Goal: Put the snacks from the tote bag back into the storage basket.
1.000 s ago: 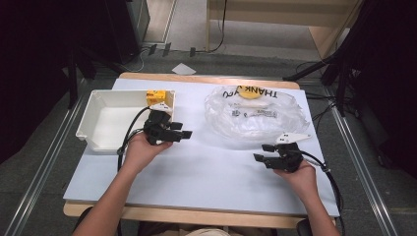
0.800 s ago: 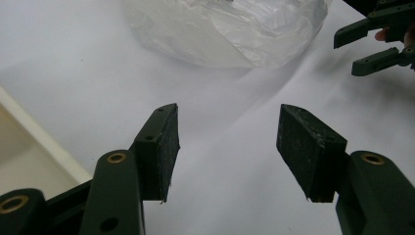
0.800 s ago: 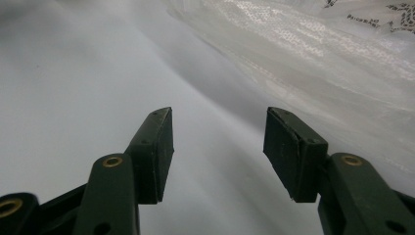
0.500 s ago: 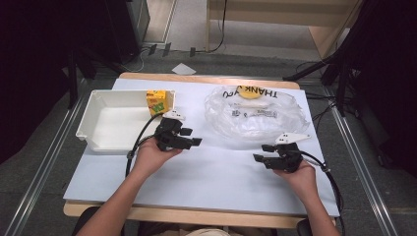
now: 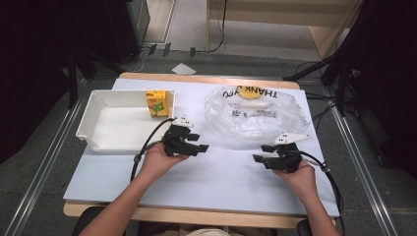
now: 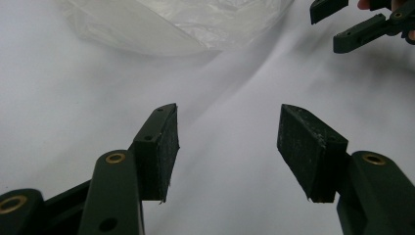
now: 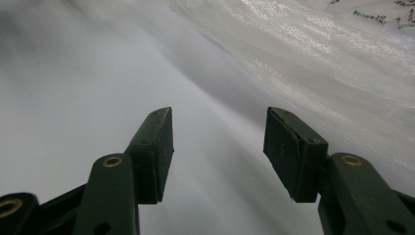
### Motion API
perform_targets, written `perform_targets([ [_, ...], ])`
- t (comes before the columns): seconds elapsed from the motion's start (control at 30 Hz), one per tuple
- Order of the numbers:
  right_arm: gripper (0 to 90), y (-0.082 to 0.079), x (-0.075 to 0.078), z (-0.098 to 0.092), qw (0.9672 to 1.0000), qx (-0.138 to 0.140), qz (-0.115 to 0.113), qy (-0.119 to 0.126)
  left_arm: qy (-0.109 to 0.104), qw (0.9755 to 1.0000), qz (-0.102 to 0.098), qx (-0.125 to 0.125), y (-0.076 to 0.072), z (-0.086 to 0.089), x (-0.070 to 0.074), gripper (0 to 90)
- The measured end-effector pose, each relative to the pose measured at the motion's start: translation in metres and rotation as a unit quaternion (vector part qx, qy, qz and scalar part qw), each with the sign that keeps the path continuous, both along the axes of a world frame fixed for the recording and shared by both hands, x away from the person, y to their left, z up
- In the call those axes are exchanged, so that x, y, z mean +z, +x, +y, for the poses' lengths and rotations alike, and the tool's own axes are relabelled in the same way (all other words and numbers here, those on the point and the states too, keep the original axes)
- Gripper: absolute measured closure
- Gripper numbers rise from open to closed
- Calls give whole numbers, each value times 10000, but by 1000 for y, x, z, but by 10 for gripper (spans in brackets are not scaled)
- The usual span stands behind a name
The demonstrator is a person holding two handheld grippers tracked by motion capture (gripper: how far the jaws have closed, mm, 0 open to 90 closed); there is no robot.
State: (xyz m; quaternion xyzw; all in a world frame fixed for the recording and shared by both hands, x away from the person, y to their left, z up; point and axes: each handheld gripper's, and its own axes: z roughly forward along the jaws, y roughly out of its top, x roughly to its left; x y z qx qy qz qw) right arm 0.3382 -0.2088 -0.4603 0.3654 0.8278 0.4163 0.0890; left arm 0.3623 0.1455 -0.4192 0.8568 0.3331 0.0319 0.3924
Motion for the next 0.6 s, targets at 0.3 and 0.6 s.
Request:
perform_targets([
  [0.3, 457, 0, -1, 0, 10000, 20, 0, -27, 51, 9999, 70, -99, 0, -5, -7, 406],
  [0.6, 454, 1, -2, 1, 10000, 22, 13, -46, 25, 9999, 144, -84, 2, -4, -12, 404],
])
